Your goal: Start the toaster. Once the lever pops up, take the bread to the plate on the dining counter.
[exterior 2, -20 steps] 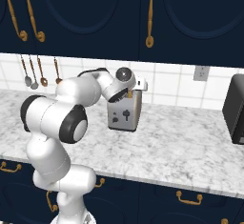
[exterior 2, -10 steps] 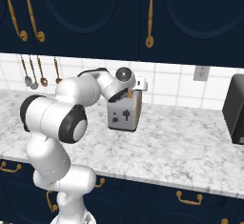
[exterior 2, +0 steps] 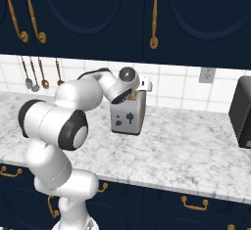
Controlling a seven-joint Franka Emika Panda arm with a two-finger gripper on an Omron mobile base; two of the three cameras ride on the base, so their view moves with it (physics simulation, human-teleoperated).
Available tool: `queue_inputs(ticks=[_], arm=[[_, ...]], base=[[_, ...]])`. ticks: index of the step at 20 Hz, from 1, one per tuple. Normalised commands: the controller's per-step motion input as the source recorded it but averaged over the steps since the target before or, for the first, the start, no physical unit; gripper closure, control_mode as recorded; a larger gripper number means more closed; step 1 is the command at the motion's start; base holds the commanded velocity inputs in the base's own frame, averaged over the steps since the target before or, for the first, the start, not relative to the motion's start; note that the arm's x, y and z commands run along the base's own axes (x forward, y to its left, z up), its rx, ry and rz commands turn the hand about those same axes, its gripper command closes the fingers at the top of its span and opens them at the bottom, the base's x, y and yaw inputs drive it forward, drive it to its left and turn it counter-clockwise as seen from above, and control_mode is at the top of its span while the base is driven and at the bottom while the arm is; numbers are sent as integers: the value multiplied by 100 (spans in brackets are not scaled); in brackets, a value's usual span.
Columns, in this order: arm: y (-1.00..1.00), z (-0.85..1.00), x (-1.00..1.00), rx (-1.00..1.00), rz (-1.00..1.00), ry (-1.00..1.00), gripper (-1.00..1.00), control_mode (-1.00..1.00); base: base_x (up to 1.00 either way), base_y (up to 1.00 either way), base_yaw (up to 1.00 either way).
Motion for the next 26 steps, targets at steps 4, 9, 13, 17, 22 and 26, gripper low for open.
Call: queue_inputs(ticks=[4, 9, 13, 17, 22, 26], arm=[[0, 41, -22, 0, 0, 0, 100, -100], [11, 34, -31, -1, 0, -4, 100, -100], [26, 22, -44, -3, 0, -3, 100, -100], [18, 18, -67, -2, 0, 0, 100, -100], [1, 39, -79, 0, -2, 0, 100, -100], [1, 43, -96, 0, -4, 0, 100, -100]], base=[[0, 0, 0], [0, 0, 0], [0, 0, 0], [0, 0, 0], [0, 0, 0], [0, 0, 0]])
